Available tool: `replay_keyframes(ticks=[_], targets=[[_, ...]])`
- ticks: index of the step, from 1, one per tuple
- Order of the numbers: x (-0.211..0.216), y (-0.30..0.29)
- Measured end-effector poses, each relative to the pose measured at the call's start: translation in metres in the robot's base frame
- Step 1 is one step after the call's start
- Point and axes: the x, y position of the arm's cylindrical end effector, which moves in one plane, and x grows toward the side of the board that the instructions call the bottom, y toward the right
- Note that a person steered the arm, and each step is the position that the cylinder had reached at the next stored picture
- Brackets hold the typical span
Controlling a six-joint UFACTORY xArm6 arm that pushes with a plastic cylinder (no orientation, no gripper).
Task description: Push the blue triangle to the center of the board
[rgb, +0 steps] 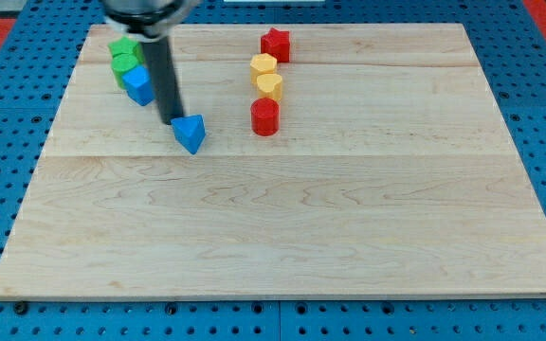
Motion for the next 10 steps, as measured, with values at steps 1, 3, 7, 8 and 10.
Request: replay_keyframes(ticks=[1,3,7,8,10], targets=[[0.024,0.017],[0.024,0.101],[0.044,0.083],[0.033,-0.043],[-0.107,-0.111]])
